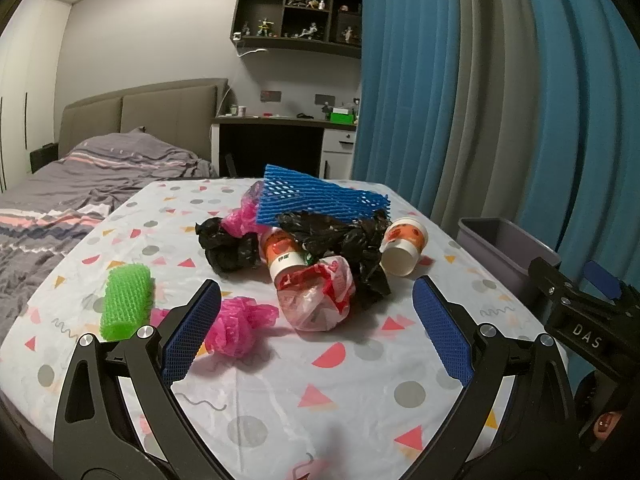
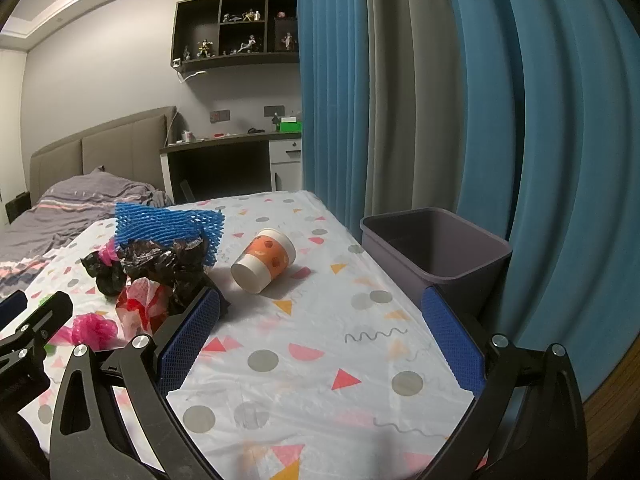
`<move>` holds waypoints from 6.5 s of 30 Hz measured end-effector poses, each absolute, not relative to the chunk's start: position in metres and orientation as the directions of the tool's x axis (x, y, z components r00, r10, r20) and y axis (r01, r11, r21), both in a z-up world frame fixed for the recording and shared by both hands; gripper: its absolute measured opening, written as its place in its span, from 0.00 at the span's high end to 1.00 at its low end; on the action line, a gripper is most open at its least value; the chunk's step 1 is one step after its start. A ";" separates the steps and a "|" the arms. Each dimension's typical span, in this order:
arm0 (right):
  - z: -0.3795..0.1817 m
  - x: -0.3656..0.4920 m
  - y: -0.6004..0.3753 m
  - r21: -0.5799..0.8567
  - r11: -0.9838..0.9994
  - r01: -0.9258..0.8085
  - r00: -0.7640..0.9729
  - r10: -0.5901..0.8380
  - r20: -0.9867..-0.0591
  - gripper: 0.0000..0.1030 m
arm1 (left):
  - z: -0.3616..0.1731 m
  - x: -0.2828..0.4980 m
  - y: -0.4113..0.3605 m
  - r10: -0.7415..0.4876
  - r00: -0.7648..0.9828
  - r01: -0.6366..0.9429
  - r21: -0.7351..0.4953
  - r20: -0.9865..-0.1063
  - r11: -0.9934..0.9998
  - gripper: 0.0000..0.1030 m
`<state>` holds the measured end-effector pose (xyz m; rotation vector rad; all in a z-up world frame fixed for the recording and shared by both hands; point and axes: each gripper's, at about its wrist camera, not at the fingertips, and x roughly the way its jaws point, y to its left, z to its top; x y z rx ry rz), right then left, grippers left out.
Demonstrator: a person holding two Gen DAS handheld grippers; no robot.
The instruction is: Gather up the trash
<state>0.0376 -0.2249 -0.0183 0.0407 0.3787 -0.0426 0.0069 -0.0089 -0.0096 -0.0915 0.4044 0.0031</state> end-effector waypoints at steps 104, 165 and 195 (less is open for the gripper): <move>-0.046 0.068 -0.052 0.077 0.840 -0.537 0.672 0.481 -0.563 0.75 | -0.082 0.058 0.194 0.105 0.700 -0.332 -0.192 -0.706 0.924 0.88; -0.016 0.189 -0.401 0.093 0.980 0.179 0.908 -0.128 -0.399 0.74 | -0.003 0.258 -0.278 -0.586 0.641 0.559 -0.221 -0.496 0.799 0.89; -0.013 0.210 -0.423 0.177 0.957 0.231 0.902 -0.142 -0.407 0.42 | -0.047 0.299 -0.231 -0.573 0.643 0.416 -0.396 -0.509 0.819 0.08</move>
